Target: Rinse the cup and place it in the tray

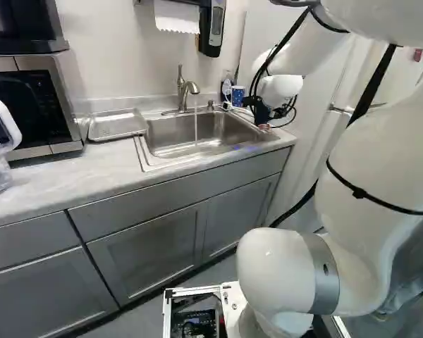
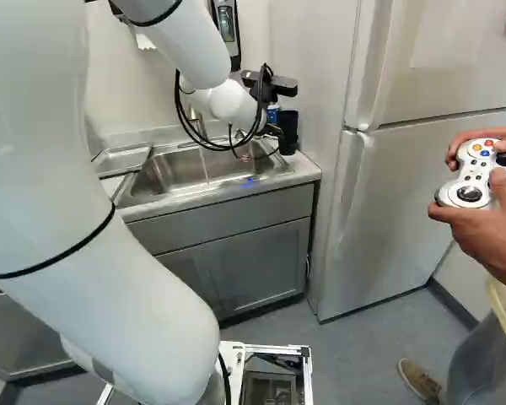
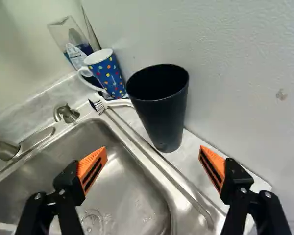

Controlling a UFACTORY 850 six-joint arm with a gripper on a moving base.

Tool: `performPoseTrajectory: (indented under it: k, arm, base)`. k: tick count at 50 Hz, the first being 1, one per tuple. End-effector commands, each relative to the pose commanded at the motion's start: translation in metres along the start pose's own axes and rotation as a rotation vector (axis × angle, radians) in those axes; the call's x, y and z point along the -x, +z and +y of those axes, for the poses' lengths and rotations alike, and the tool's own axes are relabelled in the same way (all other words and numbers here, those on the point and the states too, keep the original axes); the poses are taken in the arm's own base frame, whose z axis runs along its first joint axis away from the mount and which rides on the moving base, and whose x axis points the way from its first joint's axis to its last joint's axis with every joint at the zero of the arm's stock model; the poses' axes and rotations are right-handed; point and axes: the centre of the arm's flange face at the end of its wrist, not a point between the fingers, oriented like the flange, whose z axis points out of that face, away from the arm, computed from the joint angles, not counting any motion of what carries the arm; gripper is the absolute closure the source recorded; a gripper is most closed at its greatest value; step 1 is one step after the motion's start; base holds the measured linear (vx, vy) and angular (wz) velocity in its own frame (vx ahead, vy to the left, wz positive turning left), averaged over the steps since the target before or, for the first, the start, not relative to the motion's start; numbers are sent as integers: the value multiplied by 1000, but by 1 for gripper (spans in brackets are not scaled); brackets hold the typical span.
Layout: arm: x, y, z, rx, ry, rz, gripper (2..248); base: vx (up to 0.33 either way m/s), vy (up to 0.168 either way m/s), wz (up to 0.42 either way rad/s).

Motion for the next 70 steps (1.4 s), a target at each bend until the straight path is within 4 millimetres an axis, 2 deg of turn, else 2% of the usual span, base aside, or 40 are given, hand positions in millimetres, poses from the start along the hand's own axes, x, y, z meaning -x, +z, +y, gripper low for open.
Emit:
performPoseTrajectory:
  k: [27, 36, 55, 70]
  arm:
    - [17, 27, 7, 30, 37, -30, 3]
    - [17, 27, 7, 29, 13, -31, 3]
    - [17, 27, 7, 26, -174, -33, 3]
    - [16, 27, 7, 29, -170, -20, 3]
  base:
    - [0, 0, 0]
    - [0, 0, 0]
    - [0, 0, 0]
    - [0, 0, 0]
